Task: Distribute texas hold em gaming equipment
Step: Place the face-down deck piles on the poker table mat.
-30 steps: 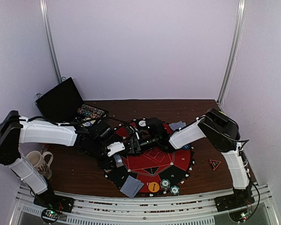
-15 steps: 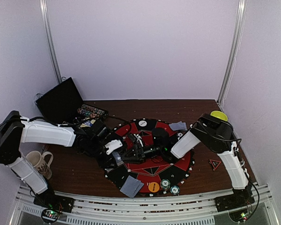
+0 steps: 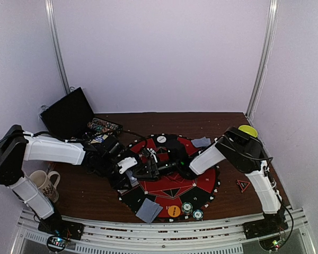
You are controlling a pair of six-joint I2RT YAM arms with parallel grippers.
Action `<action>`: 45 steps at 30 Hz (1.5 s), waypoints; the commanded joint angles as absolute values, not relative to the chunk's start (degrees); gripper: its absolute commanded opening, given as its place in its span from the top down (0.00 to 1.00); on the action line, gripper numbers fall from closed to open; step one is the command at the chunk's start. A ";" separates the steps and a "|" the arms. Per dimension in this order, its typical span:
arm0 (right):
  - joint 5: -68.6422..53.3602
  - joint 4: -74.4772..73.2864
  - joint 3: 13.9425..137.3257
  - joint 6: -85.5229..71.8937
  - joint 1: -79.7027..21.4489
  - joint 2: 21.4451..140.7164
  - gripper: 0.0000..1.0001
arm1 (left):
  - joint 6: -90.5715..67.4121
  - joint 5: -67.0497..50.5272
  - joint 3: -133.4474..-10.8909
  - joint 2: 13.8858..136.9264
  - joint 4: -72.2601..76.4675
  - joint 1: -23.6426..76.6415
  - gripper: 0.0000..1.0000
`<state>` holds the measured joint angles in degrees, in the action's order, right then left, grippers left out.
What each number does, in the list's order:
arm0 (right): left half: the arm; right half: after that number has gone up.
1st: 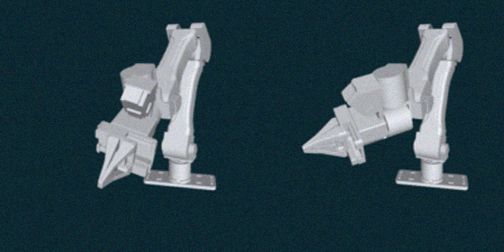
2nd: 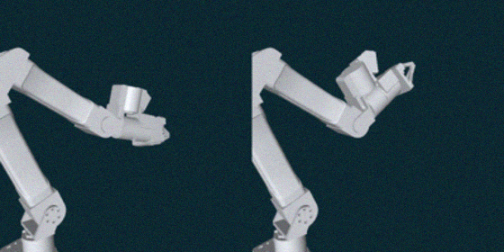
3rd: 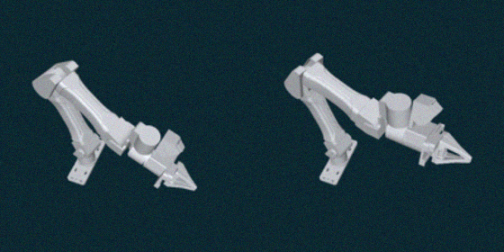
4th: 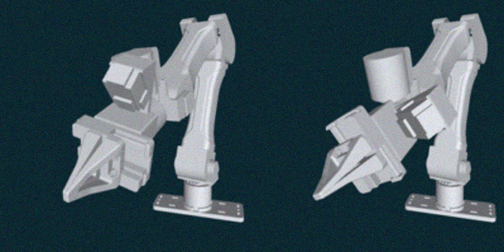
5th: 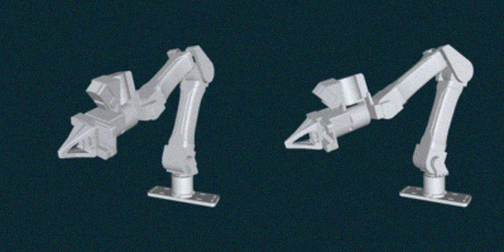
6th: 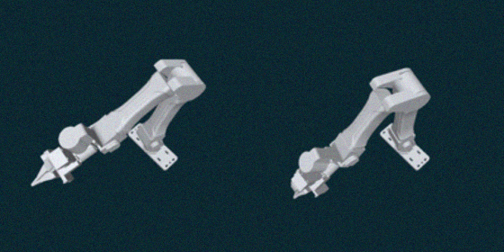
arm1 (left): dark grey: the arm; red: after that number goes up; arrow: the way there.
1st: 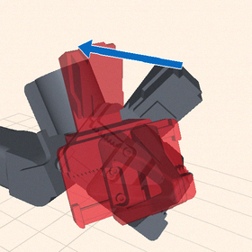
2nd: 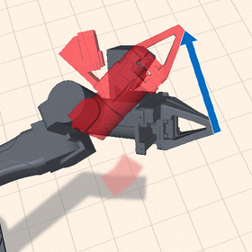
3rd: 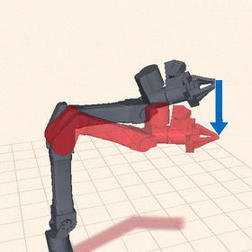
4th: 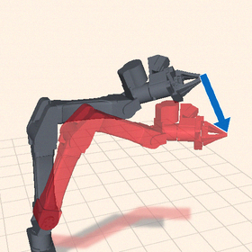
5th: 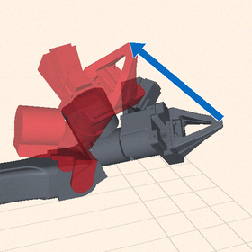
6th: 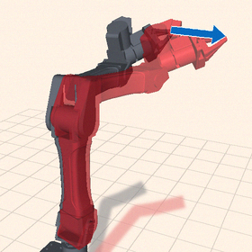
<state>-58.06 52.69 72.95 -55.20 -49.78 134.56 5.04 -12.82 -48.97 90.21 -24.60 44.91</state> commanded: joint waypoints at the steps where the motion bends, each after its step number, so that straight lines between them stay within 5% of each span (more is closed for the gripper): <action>1: -57.42 48.70 75.58 -51.56 -51.83 136.14 0.38 | 6.60 -14.18 -48.94 90.16 -20.76 44.96 0.64; 9: -57.02 48.38 76.90 -51.66 -52.28 137.54 0.39 | 6.83 -15.37 -49.13 90.61 -19.63 44.91 0.64; 13: -56.30 46.61 78.44 -50.73 -52.43 137.86 0.48 | 6.85 -15.07 -49.17 90.97 -19.35 44.92 0.62; 20: -51.90 34.91 74.03 -41.88 -51.62 131.51 0.48 | 6.61 -12.58 -51.59 94.02 -25.48 44.96 0.33; 28: -47.72 30.45 70.39 -38.80 -50.80 125.77 0.44 | 7.58 -9.65 -54.42 96.11 -30.86 45.03 0.15; 30: -47.50 29.54 70.40 -38.22 -50.69 125.31 0.44 | 7.73 -8.90 -55.04 96.60 -32.12 44.92 0.03; 39: -46.64 26.15 69.26 -35.09 -50.45 123.21 0.42 | 8.78 -6.64 -55.98 96.94 -34.80 44.91 0.03; 45: -46.18 24.05 69.61 -33.22 -50.36 122.36 0.42 | 11.67 -9.60 -55.89 97.09 -36.49 44.59 0.18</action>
<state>-47.22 26.22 69.87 -35.64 -50.41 125.05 9.08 -7.55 -55.07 96.99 -33.74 44.95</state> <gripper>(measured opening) 0.577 0.883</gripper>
